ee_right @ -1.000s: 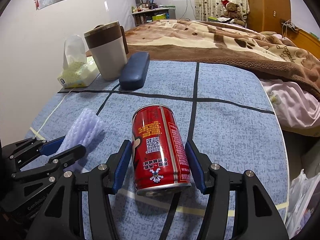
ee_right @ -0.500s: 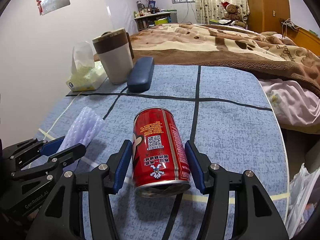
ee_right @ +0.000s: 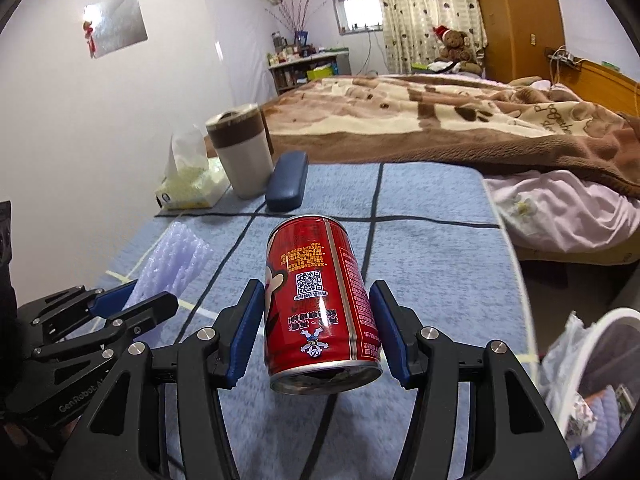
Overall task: Collect trash
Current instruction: 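Carry the mesh sleeve with the left tool while the right tool carries the red can over the bin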
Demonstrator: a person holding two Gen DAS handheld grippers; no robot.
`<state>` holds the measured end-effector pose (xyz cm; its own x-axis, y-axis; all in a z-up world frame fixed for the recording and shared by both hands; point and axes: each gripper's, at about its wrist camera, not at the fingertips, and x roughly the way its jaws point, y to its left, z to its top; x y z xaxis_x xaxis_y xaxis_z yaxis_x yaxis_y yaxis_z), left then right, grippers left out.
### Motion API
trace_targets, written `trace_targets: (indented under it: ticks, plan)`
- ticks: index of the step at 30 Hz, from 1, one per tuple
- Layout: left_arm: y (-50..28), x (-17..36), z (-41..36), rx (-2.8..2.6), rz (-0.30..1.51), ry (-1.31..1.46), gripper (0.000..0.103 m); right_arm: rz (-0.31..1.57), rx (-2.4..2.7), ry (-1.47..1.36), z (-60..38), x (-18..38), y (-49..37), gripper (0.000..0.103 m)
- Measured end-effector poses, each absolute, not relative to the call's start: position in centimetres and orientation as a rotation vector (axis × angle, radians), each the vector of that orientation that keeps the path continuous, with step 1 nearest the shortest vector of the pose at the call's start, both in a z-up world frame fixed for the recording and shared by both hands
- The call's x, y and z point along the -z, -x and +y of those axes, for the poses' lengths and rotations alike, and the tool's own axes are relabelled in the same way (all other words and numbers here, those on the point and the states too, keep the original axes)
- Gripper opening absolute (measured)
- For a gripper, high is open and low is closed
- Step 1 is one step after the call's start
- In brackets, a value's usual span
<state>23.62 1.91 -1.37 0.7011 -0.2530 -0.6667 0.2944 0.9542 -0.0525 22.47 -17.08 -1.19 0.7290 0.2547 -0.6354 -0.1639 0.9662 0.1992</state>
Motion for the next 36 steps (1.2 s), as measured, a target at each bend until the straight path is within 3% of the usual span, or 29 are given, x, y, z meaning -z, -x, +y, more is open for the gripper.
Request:
trace_targets:
  ticks: [17,36]
  plan:
    - [-16.0,-2.7,-4.1,0.432,0.632,-0.085,0.03,0.604,-0.108,-0.188,-22.9,-1.7,-15.5,0.056]
    - [-11.8,-3.8,-17.2,0.696,0.608,-0.137,0.03,0.534,0.197,-0.224,-32.4,-2.5,-9.0,0.056]
